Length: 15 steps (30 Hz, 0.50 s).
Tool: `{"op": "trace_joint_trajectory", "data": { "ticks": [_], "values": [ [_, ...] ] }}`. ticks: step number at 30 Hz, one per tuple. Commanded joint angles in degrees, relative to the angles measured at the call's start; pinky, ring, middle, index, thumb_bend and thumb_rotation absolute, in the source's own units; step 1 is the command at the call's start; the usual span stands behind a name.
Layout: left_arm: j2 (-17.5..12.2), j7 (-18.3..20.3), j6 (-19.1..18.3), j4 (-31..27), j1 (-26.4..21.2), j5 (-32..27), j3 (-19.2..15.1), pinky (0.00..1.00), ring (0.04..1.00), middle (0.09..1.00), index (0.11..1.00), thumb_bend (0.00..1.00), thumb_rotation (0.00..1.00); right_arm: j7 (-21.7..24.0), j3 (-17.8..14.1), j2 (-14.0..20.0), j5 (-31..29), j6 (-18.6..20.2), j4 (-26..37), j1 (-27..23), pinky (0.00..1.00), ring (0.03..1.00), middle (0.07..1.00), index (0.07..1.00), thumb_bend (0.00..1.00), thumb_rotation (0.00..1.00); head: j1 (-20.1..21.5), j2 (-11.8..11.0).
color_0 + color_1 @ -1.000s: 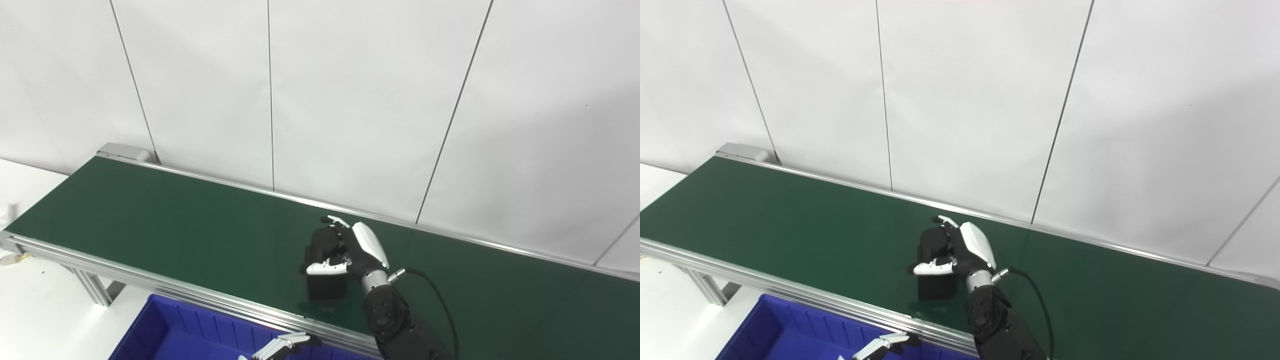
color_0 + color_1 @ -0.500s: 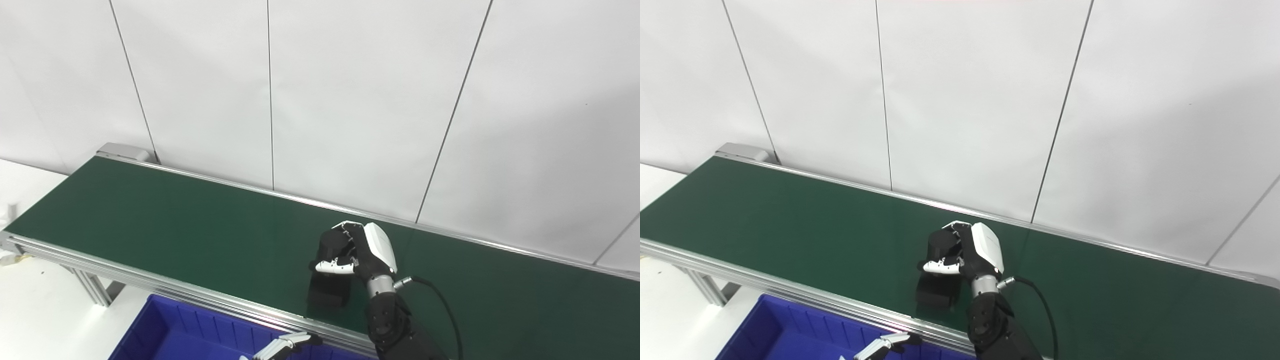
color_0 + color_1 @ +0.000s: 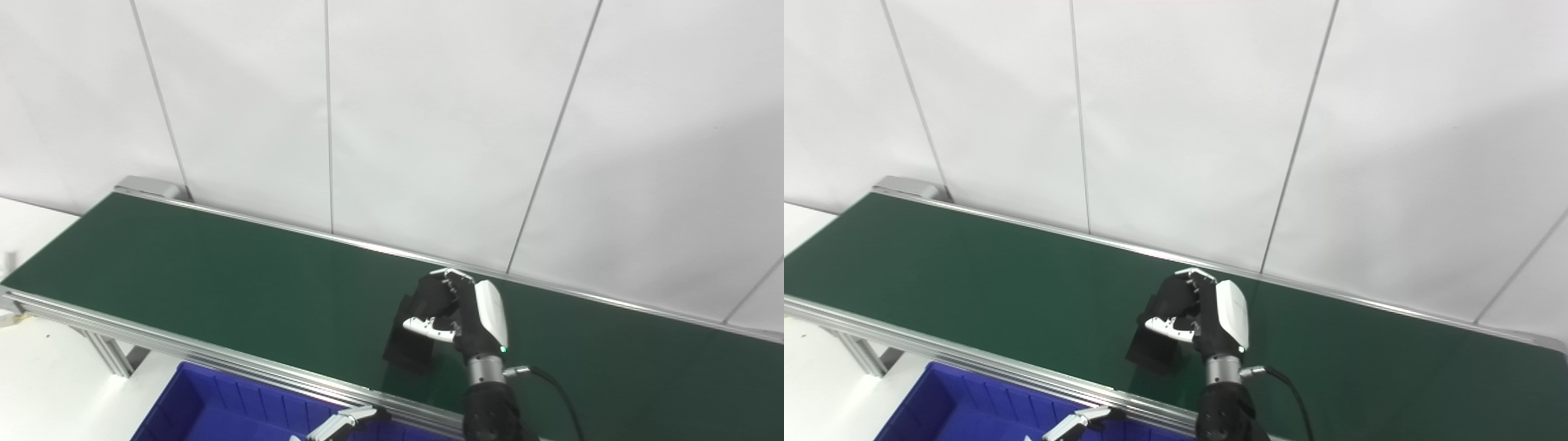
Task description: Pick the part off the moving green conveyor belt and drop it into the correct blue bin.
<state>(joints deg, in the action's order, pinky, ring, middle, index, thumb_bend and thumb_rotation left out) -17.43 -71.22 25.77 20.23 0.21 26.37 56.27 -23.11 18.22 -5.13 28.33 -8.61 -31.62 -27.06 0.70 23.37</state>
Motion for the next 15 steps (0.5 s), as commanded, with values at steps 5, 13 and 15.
{"op": "trace_joint_trajectory", "data": {
  "ticks": [5, 13, 15],
  "values": [
    [-1.44, -1.51, 1.15, -3.11, -0.45, -0.20, 1.02, 0.63, 0.724, 0.739, 0.710, 0.79, 0.41, 4.29, -1.32, -0.01, -1.26, 1.63, 14.75, 6.03, 0.39, 0.398, 0.495, 0.558, 0.50, 0.00, 1.57, 1.47],
    [-2.75, -1.50, 1.15, -4.30, -0.10, 0.20, 1.24, 0.67, 0.743, 0.757, 0.736, 0.78, 0.42, 6.23, -0.81, -0.51, 1.47, 2.82, 24.78, 12.61, 0.39, 0.396, 0.495, 0.560, 0.50, 0.00, 5.55, 4.01],
    [-3.25, -1.46, 1.15, -4.98, -0.06, -0.11, 1.40, 0.69, 0.754, 0.767, 0.746, 0.77, 0.42, 6.51, -0.58, -0.65, 2.06, 3.10, 26.52, 13.76, 0.38, 0.393, 0.492, 0.562, 0.50, 0.00, 6.94, 4.53]
  ]
}}
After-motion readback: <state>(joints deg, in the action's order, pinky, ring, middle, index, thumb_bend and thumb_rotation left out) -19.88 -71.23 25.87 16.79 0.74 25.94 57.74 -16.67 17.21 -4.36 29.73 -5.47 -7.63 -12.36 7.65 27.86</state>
